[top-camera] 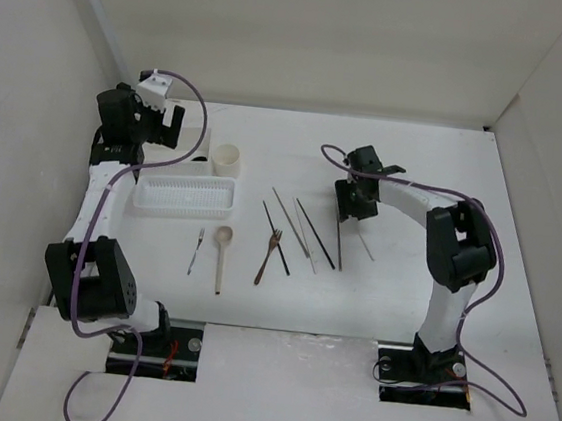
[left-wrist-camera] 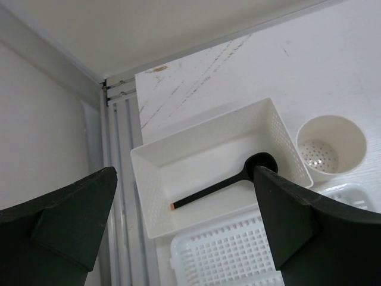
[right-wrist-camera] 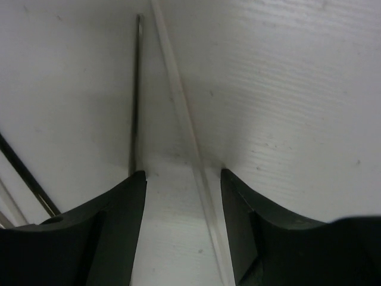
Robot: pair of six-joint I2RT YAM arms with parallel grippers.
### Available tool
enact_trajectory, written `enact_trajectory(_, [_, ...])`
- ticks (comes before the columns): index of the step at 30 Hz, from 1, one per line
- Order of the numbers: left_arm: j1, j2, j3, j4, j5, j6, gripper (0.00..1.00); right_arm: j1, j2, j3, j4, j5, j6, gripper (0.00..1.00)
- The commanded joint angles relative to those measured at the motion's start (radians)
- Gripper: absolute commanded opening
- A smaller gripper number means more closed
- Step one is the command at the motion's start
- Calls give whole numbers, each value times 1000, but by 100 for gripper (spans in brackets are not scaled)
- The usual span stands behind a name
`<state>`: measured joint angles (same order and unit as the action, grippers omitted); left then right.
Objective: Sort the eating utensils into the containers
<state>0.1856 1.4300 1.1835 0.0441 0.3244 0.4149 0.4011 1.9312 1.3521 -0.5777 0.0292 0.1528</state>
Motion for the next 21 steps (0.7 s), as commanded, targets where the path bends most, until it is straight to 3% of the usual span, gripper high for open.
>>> enact_trajectory(1, [3, -86, -13, -41, -103, 36, 99, -11, 26, 10, -21, 57, -12, 58])
enact_trajectory(12, [3, -177, -42, -59, -93, 9, 99, -15, 77, 53, -135, 48, -33, 53])
enact_trajectory(15, [3, -177, -33, -59, -93, 9, 99, -5, 86, 62, -157, 57, -33, 38])
enact_trajectory(19, [3, -186, -33, -49, -93, 9, 99, -5, 106, 81, -169, 66, -24, 0])
enact_trajectory(21, [3, -186, -33, -49, -76, 9, 99, -5, 95, 81, -157, 66, -15, 0])
